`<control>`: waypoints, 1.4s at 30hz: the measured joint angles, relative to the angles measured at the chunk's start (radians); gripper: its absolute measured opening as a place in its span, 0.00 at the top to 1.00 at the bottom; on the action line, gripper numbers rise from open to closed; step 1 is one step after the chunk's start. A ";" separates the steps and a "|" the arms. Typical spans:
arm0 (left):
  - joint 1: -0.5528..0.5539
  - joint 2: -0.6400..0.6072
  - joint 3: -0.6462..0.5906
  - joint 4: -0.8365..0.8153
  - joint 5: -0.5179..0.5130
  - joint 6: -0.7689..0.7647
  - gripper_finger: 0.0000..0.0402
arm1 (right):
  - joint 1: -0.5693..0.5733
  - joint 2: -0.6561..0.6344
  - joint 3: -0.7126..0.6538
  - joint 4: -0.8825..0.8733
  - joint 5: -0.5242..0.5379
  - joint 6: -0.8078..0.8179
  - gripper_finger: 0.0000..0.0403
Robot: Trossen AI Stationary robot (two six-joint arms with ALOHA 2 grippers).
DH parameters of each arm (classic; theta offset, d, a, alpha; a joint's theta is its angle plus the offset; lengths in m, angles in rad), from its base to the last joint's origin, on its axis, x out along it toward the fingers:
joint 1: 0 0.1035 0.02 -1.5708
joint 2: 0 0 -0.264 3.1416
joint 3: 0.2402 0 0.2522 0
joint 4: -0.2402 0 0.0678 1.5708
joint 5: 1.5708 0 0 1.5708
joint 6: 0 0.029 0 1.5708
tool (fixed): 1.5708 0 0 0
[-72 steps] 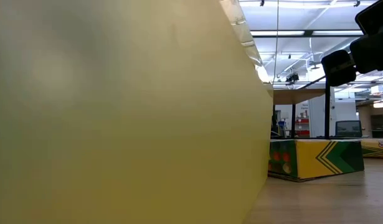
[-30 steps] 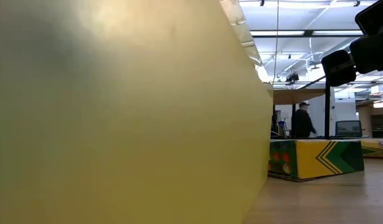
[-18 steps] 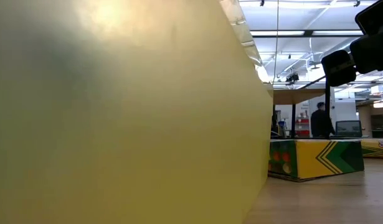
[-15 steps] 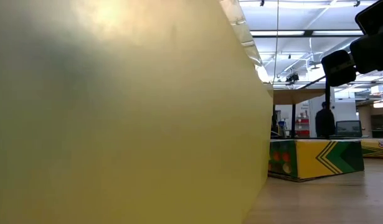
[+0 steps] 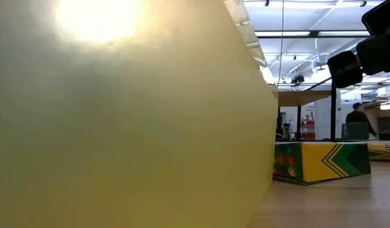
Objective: Pick & Place Office Desk Supplies
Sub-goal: Put the red rubberband into the blue bin
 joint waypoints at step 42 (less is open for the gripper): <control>0.014 0.037 0.061 -0.162 0.035 -0.193 0.91 | 0.000 -0.001 0.000 0.000 0.000 0.000 0.98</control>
